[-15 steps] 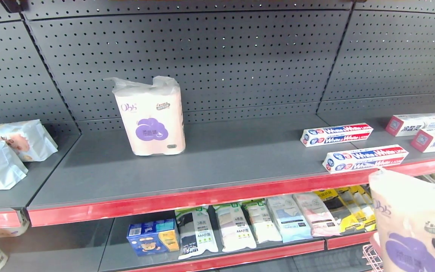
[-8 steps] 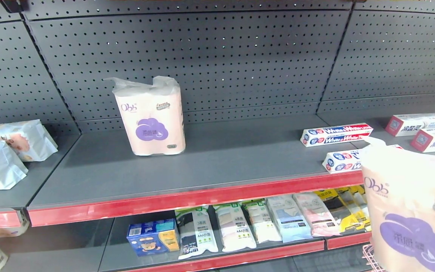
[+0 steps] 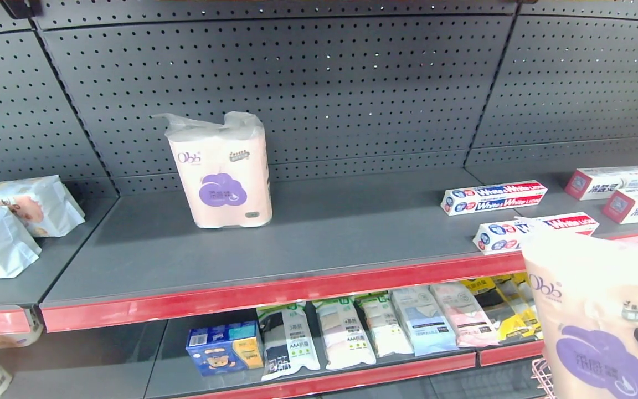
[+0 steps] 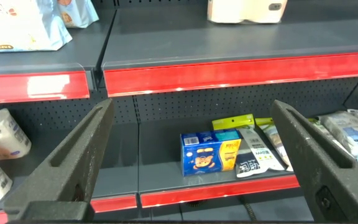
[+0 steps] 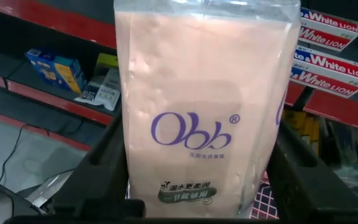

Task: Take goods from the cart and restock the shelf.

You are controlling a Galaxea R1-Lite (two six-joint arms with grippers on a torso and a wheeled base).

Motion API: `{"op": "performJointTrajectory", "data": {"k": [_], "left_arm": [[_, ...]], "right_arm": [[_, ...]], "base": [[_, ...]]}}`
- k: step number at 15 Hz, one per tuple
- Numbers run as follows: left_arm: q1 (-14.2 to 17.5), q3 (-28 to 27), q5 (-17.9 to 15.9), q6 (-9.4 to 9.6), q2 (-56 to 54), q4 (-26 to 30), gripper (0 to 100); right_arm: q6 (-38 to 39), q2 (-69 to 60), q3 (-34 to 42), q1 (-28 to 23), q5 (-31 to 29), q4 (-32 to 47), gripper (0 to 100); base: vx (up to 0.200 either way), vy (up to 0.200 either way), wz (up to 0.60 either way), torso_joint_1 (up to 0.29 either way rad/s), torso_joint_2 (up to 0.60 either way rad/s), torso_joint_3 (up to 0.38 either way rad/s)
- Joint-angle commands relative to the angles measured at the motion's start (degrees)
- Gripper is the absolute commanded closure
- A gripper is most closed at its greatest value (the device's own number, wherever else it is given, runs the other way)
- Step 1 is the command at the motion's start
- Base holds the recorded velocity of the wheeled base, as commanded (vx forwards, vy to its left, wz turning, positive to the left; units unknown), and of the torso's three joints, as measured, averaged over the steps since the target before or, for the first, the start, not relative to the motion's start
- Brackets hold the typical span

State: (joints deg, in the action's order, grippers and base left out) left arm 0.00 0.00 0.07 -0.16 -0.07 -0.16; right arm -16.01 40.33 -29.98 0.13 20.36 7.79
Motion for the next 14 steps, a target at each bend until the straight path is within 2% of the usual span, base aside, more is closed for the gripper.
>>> {"op": "performJointTrajectory", "data": {"k": [1, 4, 14], "left_arm": [[0.0, 0.0, 0.0, -0.02, 0.1, 0.0, 0], [0.0, 0.0, 0.0, -0.02, 0.1, 0.0, 0], [0.0, 0.0, 0.0, -0.02, 0.1, 0.0, 0]], "right_arm": [[-0.3, 0.5, 0.2, 0.0, -0.3, 0.0, 100], [-1.4, 0.7, 0.3, 0.0, -0.3, -0.1, 100], [-2.3, 2.7, -0.4, 0.0, -0.3, -0.5, 100]], "base": [[0.0, 0.0, 0.0, 0.0, 0.0, 0.0], [0.0, 0.0, 0.0, 0.032, -0.07, -0.041], [0.0, 0.0, 0.0, 0.167, -0.35, -0.184]]}}
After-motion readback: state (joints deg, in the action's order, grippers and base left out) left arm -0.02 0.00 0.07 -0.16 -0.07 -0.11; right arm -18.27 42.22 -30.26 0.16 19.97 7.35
